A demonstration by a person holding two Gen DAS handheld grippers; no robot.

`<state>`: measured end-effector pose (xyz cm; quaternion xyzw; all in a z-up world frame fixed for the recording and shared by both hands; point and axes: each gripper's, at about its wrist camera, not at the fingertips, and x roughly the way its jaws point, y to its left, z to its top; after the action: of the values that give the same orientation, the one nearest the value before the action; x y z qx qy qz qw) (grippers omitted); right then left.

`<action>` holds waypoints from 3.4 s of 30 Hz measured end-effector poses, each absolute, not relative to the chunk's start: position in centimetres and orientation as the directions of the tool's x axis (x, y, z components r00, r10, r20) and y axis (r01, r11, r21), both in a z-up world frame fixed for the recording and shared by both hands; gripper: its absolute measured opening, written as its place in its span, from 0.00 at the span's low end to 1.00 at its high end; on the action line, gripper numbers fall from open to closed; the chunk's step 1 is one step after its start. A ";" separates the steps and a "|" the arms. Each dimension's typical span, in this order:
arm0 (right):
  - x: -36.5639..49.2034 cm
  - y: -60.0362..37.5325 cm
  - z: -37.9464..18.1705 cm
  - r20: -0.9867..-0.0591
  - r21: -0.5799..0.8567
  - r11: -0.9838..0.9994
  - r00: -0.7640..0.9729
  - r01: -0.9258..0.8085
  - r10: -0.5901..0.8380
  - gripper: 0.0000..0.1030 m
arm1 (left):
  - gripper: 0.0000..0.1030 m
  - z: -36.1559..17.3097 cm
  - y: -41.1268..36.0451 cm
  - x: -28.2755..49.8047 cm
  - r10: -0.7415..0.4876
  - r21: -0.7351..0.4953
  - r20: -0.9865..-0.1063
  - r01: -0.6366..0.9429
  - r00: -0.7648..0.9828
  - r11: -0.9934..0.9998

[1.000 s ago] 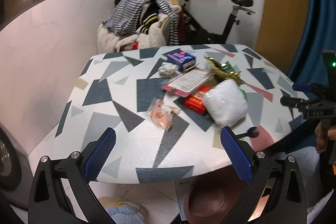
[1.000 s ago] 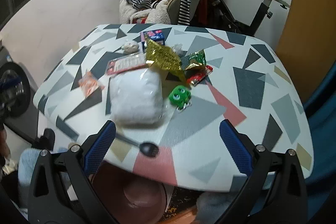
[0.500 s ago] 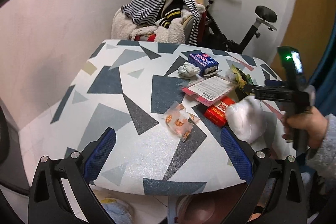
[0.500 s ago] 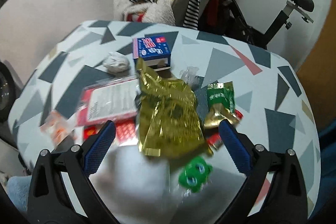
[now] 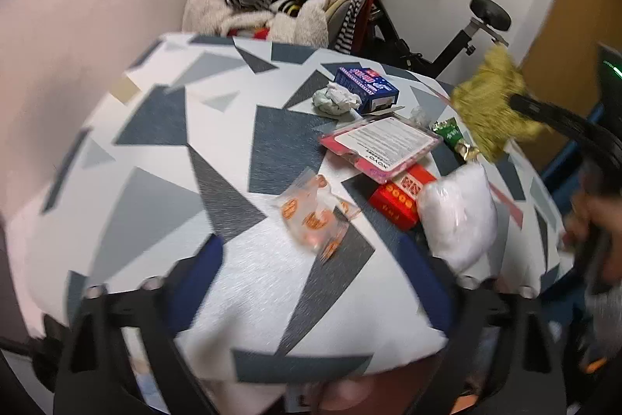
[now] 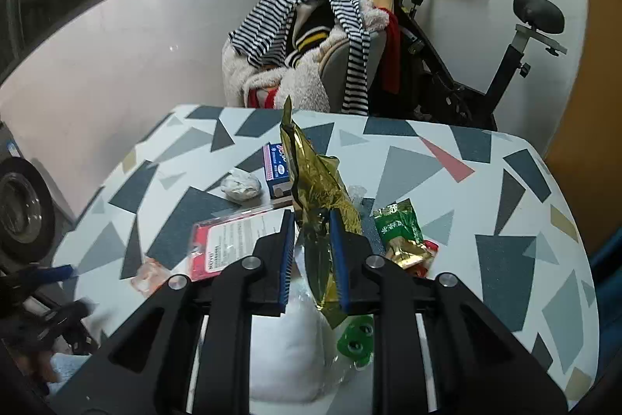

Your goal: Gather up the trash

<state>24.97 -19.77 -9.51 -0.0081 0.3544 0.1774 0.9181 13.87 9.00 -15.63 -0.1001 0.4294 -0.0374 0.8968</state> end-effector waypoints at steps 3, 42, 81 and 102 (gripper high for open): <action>23.4 -20.7 -9.0 -0.642 0.134 0.934 0.689 -0.331 0.336 0.21 | 0.60 -16.9 9.7 16.3 -0.190 -0.292 -0.769 -0.071 0.611 0.954; 5.4 -24.9 -10.5 -0.673 0.332 0.840 0.517 -0.429 0.530 0.21 | 0.06 -10.4 1.0 0.6 -0.317 -0.211 -0.674 0.236 0.668 0.948; 2.6 -23.3 -21.0 -0.843 0.404 0.877 0.265 -0.261 0.468 0.90 | 0.06 -17.7 -2.2 -2.2 -0.371 -0.270 -0.782 0.265 0.500 0.926; 1.2 -22.5 -17.5 -0.806 0.123 0.951 0.530 -0.285 0.263 0.94 | 0.06 -19.1 -2.1 -2.2 -0.359 -0.271 -0.811 0.247 0.463 0.930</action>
<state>1.18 -22.49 -17.50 -0.0117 0.4588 0.1568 0.8745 -2.19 -2.07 -19.05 -0.0575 0.4869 -0.1776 0.8533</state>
